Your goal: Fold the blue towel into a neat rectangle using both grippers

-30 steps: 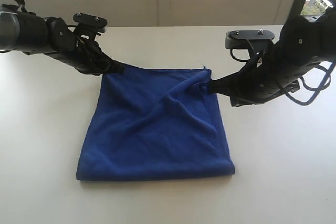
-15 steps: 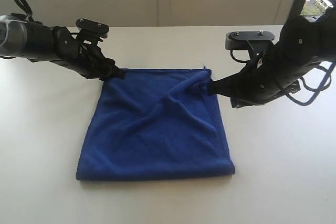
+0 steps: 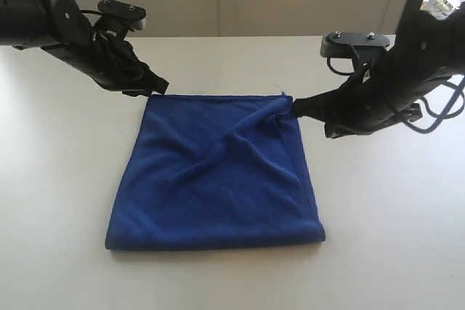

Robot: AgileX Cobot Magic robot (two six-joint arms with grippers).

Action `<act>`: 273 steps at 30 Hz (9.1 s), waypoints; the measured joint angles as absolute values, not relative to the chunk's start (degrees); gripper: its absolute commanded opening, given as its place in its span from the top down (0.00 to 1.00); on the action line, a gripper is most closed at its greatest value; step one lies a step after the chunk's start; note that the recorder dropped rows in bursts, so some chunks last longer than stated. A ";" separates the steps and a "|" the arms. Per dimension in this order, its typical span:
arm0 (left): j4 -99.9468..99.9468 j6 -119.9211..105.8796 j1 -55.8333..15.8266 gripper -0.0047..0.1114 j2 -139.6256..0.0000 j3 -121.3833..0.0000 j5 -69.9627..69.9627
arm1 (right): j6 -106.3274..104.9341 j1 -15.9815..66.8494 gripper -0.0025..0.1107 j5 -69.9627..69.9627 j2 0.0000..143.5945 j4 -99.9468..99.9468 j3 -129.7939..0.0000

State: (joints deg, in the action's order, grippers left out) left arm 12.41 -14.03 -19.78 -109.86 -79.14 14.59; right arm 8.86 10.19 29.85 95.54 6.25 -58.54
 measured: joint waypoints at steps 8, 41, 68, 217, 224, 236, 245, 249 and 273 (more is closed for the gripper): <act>14.14 -10.25 -19.78 0.96 -108.57 -77.90 26.04 | 4.54 6.69 0.98 30.34 96.05 9.86 -64.58; 17.21 -5.27 -20.17 0.96 -119.42 -86.97 11.53 | -31.35 2.39 0.81 37.50 120.23 45.88 -79.85; 18.20 -5.22 -20.17 0.96 -126.43 -92.23 16.88 | -41.40 5.23 0.98 34.96 123.32 47.38 -80.02; 18.37 -4.83 -24.82 0.96 -122.88 -83.18 4.92 | -10.02 9.24 0.97 23.32 120.63 17.66 -79.90; 18.57 -4.83 -24.82 0.96 -124.51 -83.41 -1.18 | -10.02 9.24 0.97 20.87 126.15 17.66 -84.18; 18.57 -4.83 -23.22 0.96 -121.75 -83.45 1.89 | -10.13 9.24 0.97 22.68 125.91 17.45 -88.65; 18.46 -4.04 -24.91 0.96 -109.87 -75.90 16.57 | -10.13 9.67 0.98 35.65 109.48 15.10 -74.58; 18.46 -3.16 -27.94 0.96 -107.58 -71.40 17.10 | -10.13 11.58 0.98 36.03 105.42 15.10 -68.14; 20.17 1.20 -33.56 0.96 -106.74 -59.48 19.81 | -10.13 16.54 0.98 35.52 101.30 17.17 -48.69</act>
State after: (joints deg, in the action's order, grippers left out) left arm 20.17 1.20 -33.56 -106.74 -59.48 19.81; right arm -10.13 16.54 35.52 101.30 17.17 -48.69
